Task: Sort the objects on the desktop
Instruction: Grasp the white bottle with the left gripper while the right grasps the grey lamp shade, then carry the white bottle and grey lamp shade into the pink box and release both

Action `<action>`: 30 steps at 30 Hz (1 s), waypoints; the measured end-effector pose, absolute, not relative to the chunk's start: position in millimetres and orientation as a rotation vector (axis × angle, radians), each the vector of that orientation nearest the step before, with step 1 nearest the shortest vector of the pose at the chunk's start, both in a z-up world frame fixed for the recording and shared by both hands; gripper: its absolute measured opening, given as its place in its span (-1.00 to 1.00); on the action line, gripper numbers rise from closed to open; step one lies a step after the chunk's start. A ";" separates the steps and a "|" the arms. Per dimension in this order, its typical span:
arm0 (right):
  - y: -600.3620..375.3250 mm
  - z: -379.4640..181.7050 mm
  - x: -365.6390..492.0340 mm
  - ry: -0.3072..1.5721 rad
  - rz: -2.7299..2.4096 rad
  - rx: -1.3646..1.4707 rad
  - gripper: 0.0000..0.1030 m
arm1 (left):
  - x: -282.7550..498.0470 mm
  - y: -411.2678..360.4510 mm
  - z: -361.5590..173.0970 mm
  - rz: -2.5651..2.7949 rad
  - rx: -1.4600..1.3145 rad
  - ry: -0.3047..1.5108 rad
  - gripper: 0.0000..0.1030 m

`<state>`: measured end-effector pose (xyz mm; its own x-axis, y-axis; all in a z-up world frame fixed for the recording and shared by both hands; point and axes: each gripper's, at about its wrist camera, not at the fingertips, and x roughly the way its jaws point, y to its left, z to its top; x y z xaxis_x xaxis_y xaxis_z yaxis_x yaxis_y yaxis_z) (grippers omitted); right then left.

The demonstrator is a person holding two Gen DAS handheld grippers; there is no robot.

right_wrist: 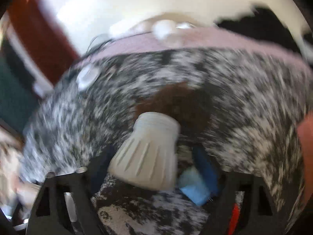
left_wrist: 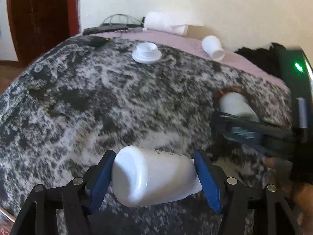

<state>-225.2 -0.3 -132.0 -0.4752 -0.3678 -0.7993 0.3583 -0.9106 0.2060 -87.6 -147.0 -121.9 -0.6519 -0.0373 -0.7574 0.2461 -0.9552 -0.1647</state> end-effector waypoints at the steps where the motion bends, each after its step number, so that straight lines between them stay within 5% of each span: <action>1: -1.7 -127.6 -221.0 -0.032 -2.369 1.293 0.21 | -87.8 -148.2 -126.9 -2.697 1.240 0.388 0.34; 12: 51.4 -4.5 -133.2 -0.320 -2.388 1.032 0.21 | -65.7 -120.7 -64.7 -2.883 1.075 0.469 0.34; 23: 210.8 50.2 -36.0 -0.397 -2.778 0.927 0.22 | -42.3 60.5 16.4 -3.245 0.956 0.161 0.34; 30: 308.4 67.5 -1.9 -0.434 -3.130 0.766 0.22 | -67.1 158.9 14.7 -3.350 1.002 0.025 0.34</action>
